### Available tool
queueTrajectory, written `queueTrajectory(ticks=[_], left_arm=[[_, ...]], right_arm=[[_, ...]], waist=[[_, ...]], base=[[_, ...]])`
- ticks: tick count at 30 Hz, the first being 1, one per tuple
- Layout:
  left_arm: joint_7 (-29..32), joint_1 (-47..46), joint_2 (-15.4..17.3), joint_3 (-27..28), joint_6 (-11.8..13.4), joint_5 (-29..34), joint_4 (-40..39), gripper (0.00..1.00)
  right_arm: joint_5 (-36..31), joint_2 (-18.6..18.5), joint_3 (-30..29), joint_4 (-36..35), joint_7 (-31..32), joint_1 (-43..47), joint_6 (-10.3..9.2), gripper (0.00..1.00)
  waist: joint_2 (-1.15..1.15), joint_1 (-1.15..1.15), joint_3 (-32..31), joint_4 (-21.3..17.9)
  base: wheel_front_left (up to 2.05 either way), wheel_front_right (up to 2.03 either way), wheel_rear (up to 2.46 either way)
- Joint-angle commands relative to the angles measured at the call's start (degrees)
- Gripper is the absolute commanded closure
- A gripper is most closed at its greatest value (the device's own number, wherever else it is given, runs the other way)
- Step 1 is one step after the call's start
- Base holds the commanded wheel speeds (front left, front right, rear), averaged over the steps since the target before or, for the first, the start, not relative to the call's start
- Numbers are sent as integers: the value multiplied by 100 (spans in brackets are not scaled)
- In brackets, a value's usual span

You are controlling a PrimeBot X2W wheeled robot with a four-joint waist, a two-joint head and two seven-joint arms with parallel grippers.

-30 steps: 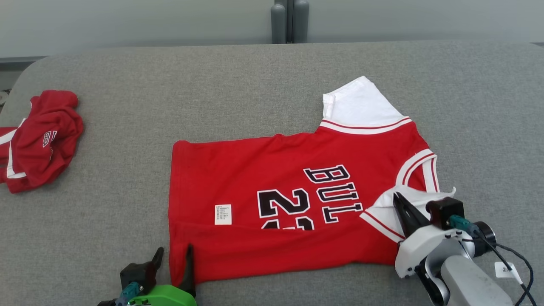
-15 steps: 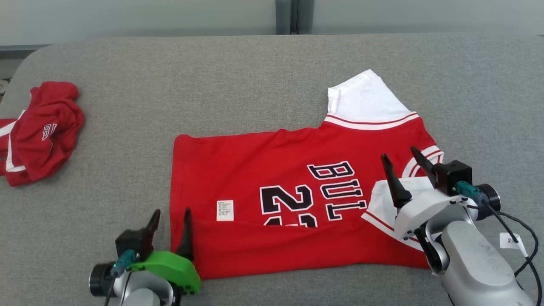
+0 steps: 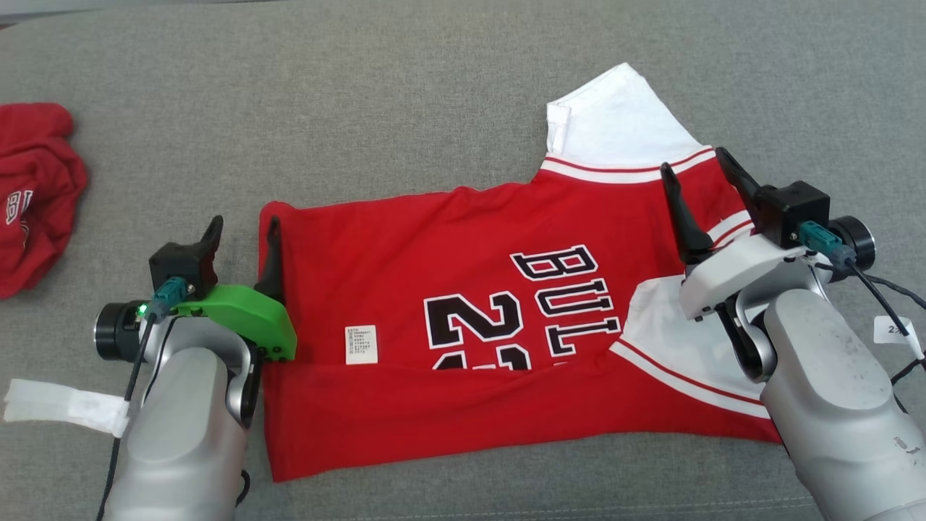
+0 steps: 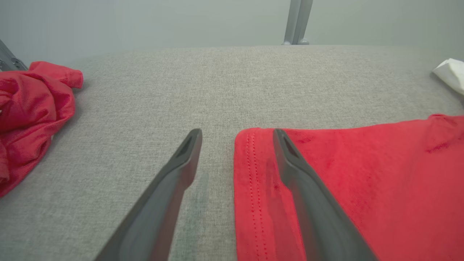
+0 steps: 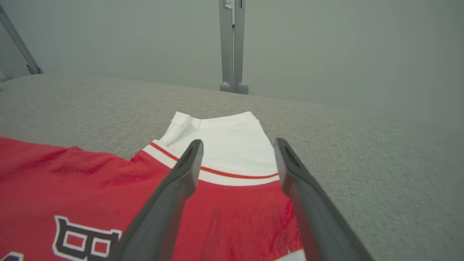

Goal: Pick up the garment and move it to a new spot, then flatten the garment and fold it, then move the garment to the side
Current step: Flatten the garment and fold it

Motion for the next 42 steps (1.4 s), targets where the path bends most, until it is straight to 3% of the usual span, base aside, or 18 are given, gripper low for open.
queueTrajectory(ticks=[1, 5, 12, 14, 15, 16, 18, 27, 42], left_arm=[[2, -130, 57, 11, 3, 39, 54, 0], [2, -542, 117, 14, 61, 70, 538, 0], [7, -900, 39, -84, -76, 47, 1077, 0], [13, -967, 2, -135, -115, 39, 1187, 25], [13, -996, -15, -151, -138, 28, 1226, 51], [13, -1027, -30, -166, -157, 6, 1253, 62], [14, -1111, -66, -256, -220, 14, 1286, 100], [27, -1344, -217, -776, -344, -178, 1623, 100], [2, -1251, -251, -1239, -296, -581, 204, 100]], right_arm=[[-40, -10, 13, -13, 0, -76, -9, 0], [-34, 6, 93, -70, 0, -294, -9, 0], [46, -90, 112, -107, 0, -578, -9, 0], [54, -145, 119, -26, 0, -691, -9, 0], [53, -169, 131, 36, 0, -770, -9, 0], [43, -202, 153, 96, 5, -866, -9, 0], [8, -286, 181, 245, 66, -1071, -9, 0], [24, -529, 322, 1051, 623, -1918, -9, 0], [270, -725, 381, 2366, 1688, -2994, -9, 0]], waist=[[0, 0, 225, -99], [0, 0, 426, -144], [0, 0, 669, -118], [0, 0, 717, -92], [0, 0, 740, -76], [0, 0, 766, -56], [0, 0, 807, -1], [0, 0, 885, 354], [0, 0, 1259, 1034]], base=[[0, 0, 0], [0, 0, 0], [0, 0, 0], [0, 0, 0], [0, 0, 0], [0, 0, 0], [0, 0, 0], [0, 0, 0], [0, 0, 0]])
